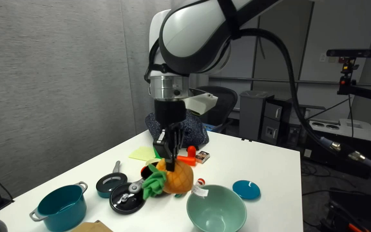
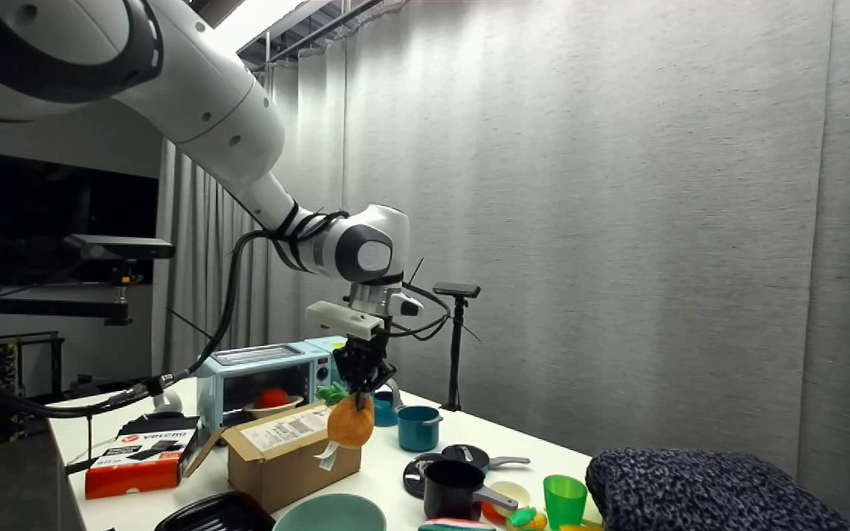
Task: Move the pineapple from the pot to the bowl
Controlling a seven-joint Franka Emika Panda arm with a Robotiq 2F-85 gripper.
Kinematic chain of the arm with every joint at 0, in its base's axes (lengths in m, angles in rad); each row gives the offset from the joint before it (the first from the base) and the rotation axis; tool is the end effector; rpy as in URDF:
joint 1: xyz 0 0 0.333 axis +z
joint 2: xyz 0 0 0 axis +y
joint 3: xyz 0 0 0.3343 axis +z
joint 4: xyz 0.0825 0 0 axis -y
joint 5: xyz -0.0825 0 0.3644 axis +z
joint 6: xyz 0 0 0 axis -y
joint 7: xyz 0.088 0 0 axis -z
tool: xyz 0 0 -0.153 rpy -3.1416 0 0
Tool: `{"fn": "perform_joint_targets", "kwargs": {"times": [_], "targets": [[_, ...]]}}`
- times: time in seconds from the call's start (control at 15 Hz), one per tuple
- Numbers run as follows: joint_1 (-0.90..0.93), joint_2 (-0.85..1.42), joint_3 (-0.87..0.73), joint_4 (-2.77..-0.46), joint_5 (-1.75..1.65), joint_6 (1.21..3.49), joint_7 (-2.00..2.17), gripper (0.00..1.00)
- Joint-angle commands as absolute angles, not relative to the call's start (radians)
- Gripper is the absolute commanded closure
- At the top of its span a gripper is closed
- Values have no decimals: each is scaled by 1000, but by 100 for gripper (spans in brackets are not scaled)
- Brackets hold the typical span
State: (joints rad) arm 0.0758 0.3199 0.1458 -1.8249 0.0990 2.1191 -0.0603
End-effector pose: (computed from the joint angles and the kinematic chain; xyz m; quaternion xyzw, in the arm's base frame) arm 0.6026 0.1393 0.3433 -0.9917 -0.1108 0.0168 0.0636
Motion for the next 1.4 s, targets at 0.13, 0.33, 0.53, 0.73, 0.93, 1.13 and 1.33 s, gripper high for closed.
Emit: {"fn": "perform_joint_targets", "kwargs": {"times": [0.13, 0.33, 0.53, 0.73, 0.93, 1.13, 1.33], "targets": [[65, 253, 113, -1986, 69, 2123, -142, 98], [62, 271, 98, -2018, 67, 2135, -147, 98], [61, 288, 85, -2046, 60, 2169, -139, 98], [56, 297, 76, -2066, 51, 2198, -148, 98], [23, 232, 49, -2166, 40, 2206, -195, 64], [-7, 201, 21, -2223, 22, 2213, -224, 43], [-38, 164, -3, -2270, 23, 2234, -246, 19]]}}
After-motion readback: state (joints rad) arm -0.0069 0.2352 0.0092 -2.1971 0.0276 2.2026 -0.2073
